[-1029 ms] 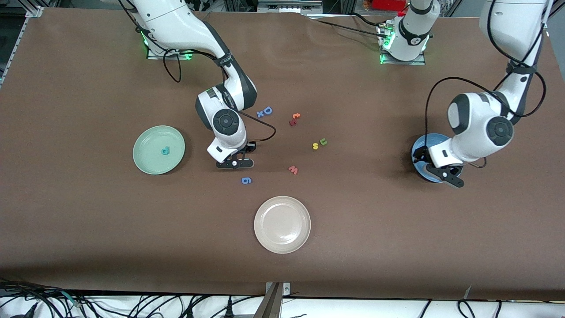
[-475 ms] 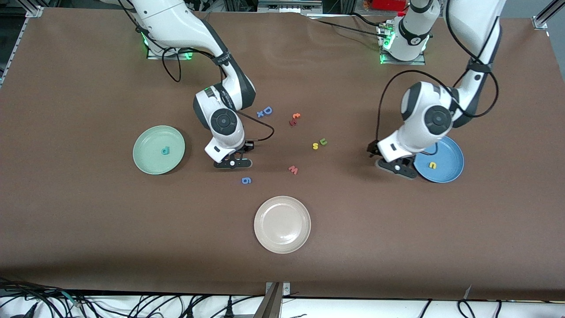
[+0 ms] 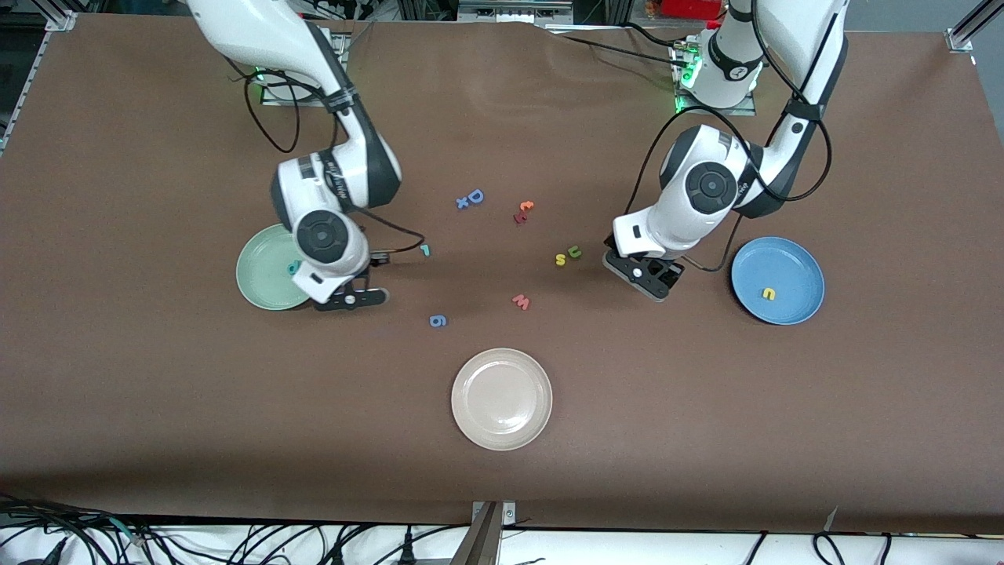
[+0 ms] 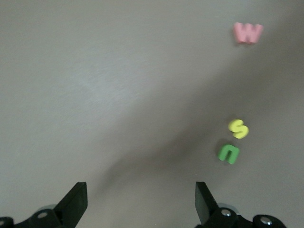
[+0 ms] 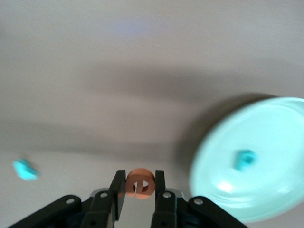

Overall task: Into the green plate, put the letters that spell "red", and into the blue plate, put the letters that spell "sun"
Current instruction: 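Place the orange e on the green plate while the left gripper reaches the s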

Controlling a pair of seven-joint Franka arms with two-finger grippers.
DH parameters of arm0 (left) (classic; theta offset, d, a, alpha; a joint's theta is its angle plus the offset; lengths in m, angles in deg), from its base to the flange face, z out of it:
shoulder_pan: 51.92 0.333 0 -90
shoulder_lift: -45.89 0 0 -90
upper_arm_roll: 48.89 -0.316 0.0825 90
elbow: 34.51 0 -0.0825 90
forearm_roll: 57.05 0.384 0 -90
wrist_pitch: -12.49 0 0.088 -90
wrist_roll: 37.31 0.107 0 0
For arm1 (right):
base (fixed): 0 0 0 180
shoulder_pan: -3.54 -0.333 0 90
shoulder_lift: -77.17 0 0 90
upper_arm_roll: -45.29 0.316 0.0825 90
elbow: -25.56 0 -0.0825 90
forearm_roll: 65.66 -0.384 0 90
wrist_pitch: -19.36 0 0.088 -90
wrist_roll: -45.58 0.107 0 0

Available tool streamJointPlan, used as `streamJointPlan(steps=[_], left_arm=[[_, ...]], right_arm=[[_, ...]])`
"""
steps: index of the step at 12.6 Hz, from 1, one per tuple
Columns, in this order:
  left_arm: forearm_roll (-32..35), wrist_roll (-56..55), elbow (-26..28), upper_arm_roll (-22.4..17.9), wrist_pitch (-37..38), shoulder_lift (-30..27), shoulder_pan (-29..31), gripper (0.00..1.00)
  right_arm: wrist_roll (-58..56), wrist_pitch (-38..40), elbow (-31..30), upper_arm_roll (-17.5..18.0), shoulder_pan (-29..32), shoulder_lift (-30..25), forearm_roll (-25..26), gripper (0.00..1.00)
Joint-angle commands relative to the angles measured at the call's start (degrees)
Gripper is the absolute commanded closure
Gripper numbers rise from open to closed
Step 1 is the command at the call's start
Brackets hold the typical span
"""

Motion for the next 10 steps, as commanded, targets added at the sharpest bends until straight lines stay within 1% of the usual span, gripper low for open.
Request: streamJointPlan(steps=[1, 3, 4, 6, 8, 10], left_arm=[[1.05, 5.55, -1.33, 0.58, 0.7, 2.49, -2.16, 0.0], [0.34, 4.77, -1.16, 0.94, 0.53, 4.25, -4.01, 0.01], [0.43, 4.24, -1.24, 0.94, -0.87, 4.61, -5.06, 0.01], [0.87, 4.24, -1.16, 0.94, -5.26, 6.71, -6.12, 0.01], [1.13, 4.41, -1.24, 0.85, -7.2, 7.51, -7.18, 0.01], [4.01, 4.33, -1.33, 0.85, -7.56, 8.3, -7.8, 0.02]], right_arm=[[-11.16, 5.66, -1.99, -4.89, -0.17, -2.35, -0.72, 0.76], [-16.8, 5.07, -4.1, -8.58, -0.08, -1.91, -0.63, 0.76], [-18.92, 4.54, -5.41, -10.17, 0.35, -1.73, -0.63, 0.76], [-24.01, 1.83, -6.04, -10.45, 4.03, 0.8, -0.63, 0.76], [-27.9, -0.55, -6.04, -10.27, 6.67, 3.36, -0.72, 0.76], [-27.38, -0.82, -5.87, -10.01, 6.69, 4.77, -0.72, 0.75]])
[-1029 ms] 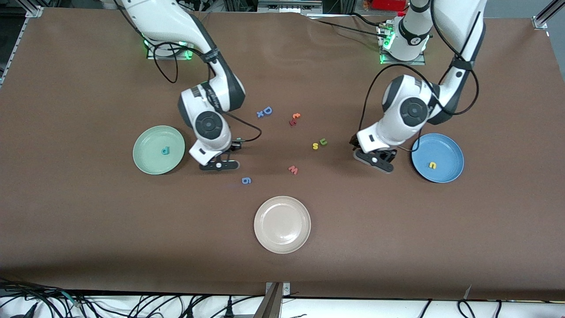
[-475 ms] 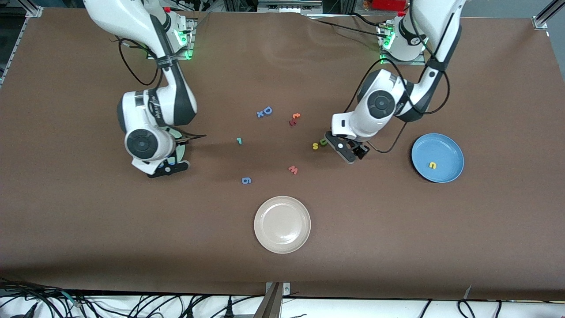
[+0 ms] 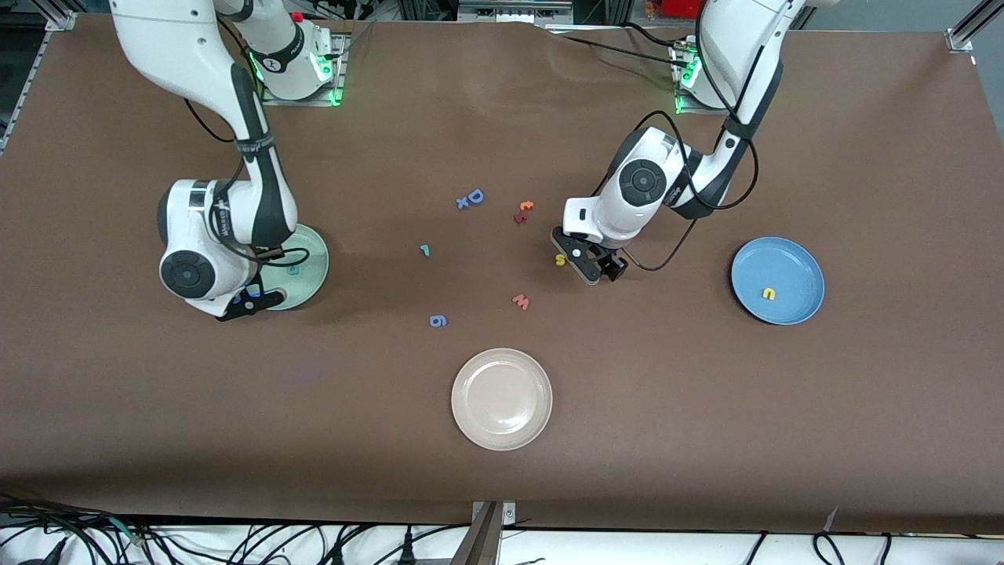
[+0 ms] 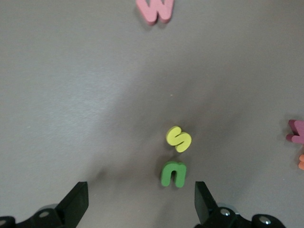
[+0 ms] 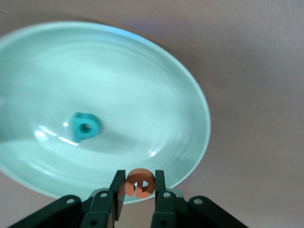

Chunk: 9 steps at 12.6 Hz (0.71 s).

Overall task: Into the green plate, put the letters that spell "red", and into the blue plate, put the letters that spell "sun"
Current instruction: 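Grasp the teal l with the right gripper while the left gripper grasps the s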

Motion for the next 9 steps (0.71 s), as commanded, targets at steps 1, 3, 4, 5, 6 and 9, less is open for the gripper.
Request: streamJointPlan(steps=[1, 3, 4, 5, 6, 9], left_arm=[[5.23, 0.41, -1.26, -0.42, -1.53, 1.43, -0.82, 0.04], [6.48, -0.12, -0.91, -0.51, -1.72, 1.52, -0.82, 0.04], [6.49, -0.21, -0.91, -0.51, -1.72, 1.79, -0.91, 0.04], [6.57, -0.21, -1.0, -0.51, -1.72, 2.31, -1.26, 0.04], [6.57, -0.12, -1.0, -0.51, -1.72, 2.58, -1.44, 0.04], [6.4, -0.3, -1.17, -0.77, -1.72, 4.77, -2.49, 0.04]], right_arm=[[-0.68, -0.56, 0.71, 0.38, -0.13, 2.02, -0.72, 0.71], [-0.51, -0.21, 0.8, 0.38, -0.04, 2.12, -0.72, 0.27], [-0.33, 0.23, 1.15, 0.38, -0.39, 2.12, -0.72, 0.21], [0.28, 0.5, 1.5, 0.46, -0.74, 1.77, -0.72, 0.17], [1.24, 1.28, 2.2, 0.46, -1.01, 1.42, -0.72, 0.17], [11.58, 12.6, 8.95, 0.46, -5.39, -0.25, -3.59, 0.28]])
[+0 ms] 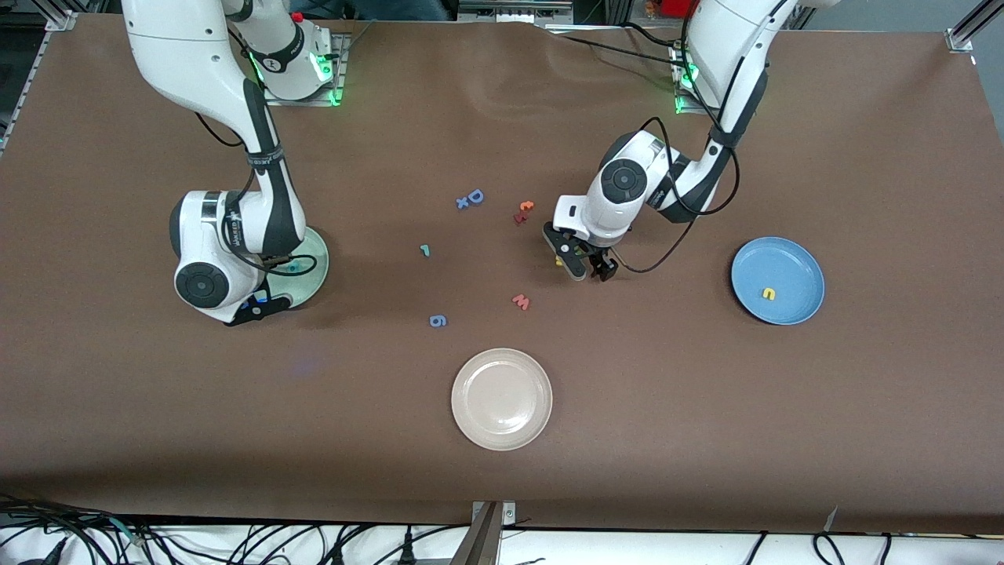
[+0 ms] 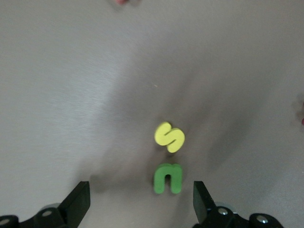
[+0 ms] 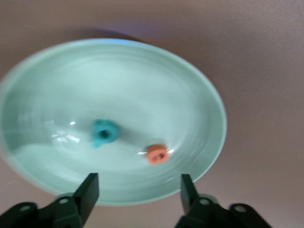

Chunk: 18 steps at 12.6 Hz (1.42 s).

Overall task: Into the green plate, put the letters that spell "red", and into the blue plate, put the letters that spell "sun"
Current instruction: 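Grasp the teal l with the right gripper while the left gripper grasps the s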

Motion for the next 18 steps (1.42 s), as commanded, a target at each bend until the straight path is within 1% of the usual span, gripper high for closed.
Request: streamJointPlan(steps=[1, 2, 3, 4, 6, 7, 8, 9, 11, 12, 13, 14, 15, 16, 17, 18], left_arm=[[1.37, -0.15, -1.13, -0.62, -0.38, 2.0, -1.07, 0.04], [1.37, -0.23, -1.13, -0.7, -0.38, 2.09, -1.42, 0.04], [1.45, -0.58, -1.13, -0.71, -0.38, 2.35, -1.68, 0.04], [1.45, -0.93, -1.22, -0.71, -0.38, 2.53, -1.77, 0.04], [1.54, -0.94, -1.31, -0.71, -0.47, 2.36, -2.13, 0.11], [1.72, -0.85, -1.92, -0.71, -0.47, 2.36, -2.21, 0.16], [4.33, -0.94, -2.44, -0.71, -0.47, 2.44, -2.3, 0.21], [7.4, -1.03, -2.54, -0.71, -0.47, 2.53, -2.3, 0.23], [8.57, -2.43, -2.45, -0.71, -0.47, 2.71, -2.3, 0.24], [8.49, -2.52, -2.45, -0.71, -0.47, 2.88, -2.3, 0.24], [8.48, -2.52, -2.45, -0.71, -0.47, 2.97, -2.3, 0.24], [8.48, -2.52, -2.45, -0.79, -0.47, 3.23, -2.3, 0.3], [8.48, -2.52, -2.45, -0.79, -0.47, 3.23, -2.21, 0.49], [8.48, -2.52, -2.45, -0.97, -0.47, 3.23, -2.3, 0.64], [8.48, -2.61, -2.45, -1.23, -0.47, 3.15, -2.21, 0.8], [8.48, -2.61, -2.45, -1.41, -0.47, 2.97, -2.13, 0.87]], right_arm=[[9.21, 7.31, 4.88, -0.02, -3.94, -2.15, -5.78, 0.28], [11.68, 6.89, 4.98, -0.01, -4.91, -2.33, -9.38, 0.28], [12.57, 6.54, 4.89, -0.01, -6.05, -2.33, -12.81, 0.31], [13.71, 5.58, 4.54, -0.01, -8.06, -2.25, -14.32, 0.34], [20.46, 3.47, 3.75, -0.01, -12.89, -2.33, -14.51, 0.35], [22.23, 1.02, 2.88, -0.01, -16.13, -2.33, -14.52, 0.35], [23.29, -2.92, 0.78, -0.01, -18.69, -2.77, -14.6, 0.35], [24.35, -8.79, -2.81, -0.01, -21.15, -3.64, -14.6, 0.35], [24.71, -24.06, -11.77, -0.01, -25.9, -5.66, -14.52, 0.35], [24.71, -30.06, -14.94, 0.16, -27.32, -5.67, -14.6, 0.35], [25.14, -33.51, -16.54, 1.03, -27.59, -5.5, -14.69, 0.35], [25.5, -34.76, -16.73, 2.0, -27.59, -5.24, -14.69, 0.35], [26.02, -35.04, -16.56, 2.27, -27.59, -5.06, -14.78, 0.35], [26.81, -35.13, -16.3, 2.36, -27.59, -5.06, -14.78, 0.35], [27.17, -35.13, -16.21, 2.36, -27.59, -5.06, -14.78, 0.35], [27.17, -35.04, -16.12, 2.36, -27.59, -5.14, -14.78, 0.35]])
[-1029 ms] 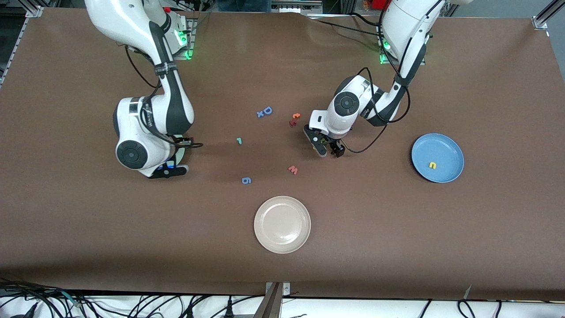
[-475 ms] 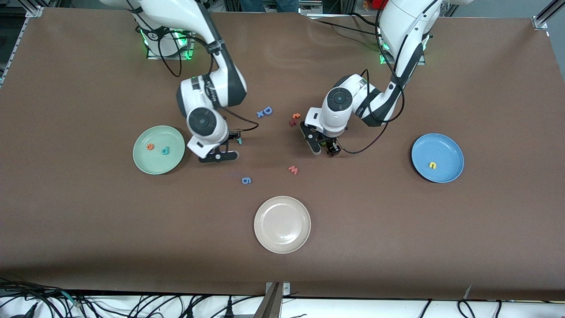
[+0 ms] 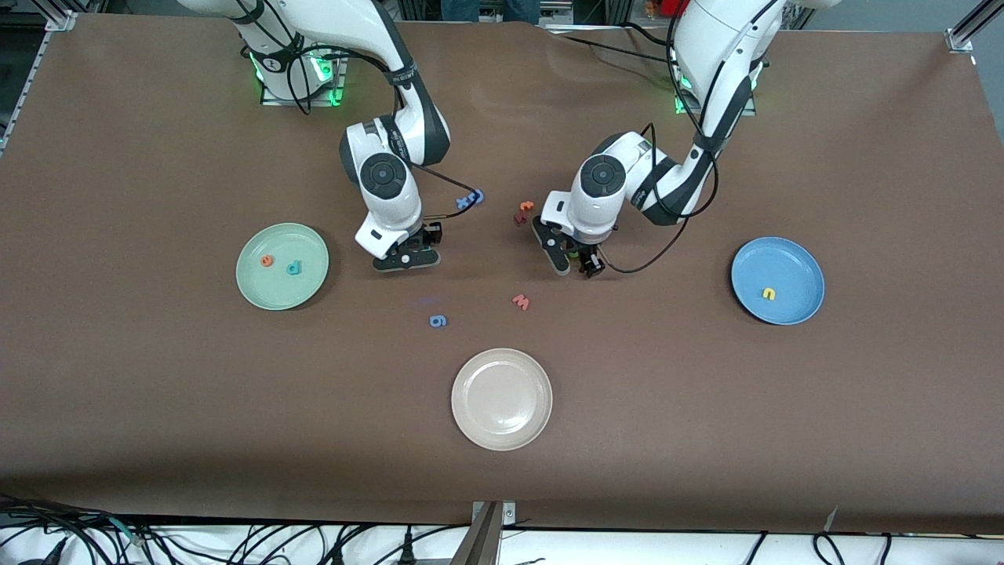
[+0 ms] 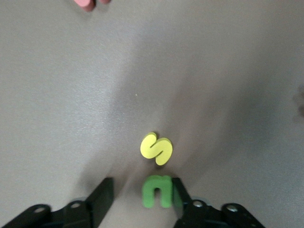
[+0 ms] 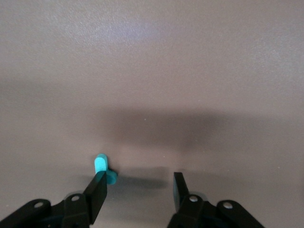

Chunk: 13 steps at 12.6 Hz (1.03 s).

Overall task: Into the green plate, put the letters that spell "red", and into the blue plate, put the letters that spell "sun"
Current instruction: 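Place the yellow s on the blue plate with the left gripper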

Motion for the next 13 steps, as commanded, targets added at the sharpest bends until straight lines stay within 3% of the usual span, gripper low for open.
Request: streamJointPlan(steps=[1, 5, 10, 13], left_arm=[[2.03, -1.27, -0.86, -1.45, -0.13, 1.59, -0.34, 0.94], [2.2, 0.31, -0.86, -4.26, 0.39, -0.24, 0.8, 1.0], [1.41, 12.94, -0.77, -6.02, 10.31, -7.45, 13.0, 1.0], [1.33, 17.44, -0.6, -11.64, 13.04, -8.95, 17.4, 1.0]], right_arm=[[0.59, -0.45, -1.21, 0.28, -0.12, -2.02, -0.88, 0.35], [1.64, -0.88, -0.77, 1.15, -0.21, -1.59, -0.88, 0.36], [1.73, -3.43, -0.68, 1.59, -0.3, -0.53, -1.32, 0.43], [1.9, -6.16, -0.68, 1.86, -0.38, 0.79, -1.75, 0.46]])
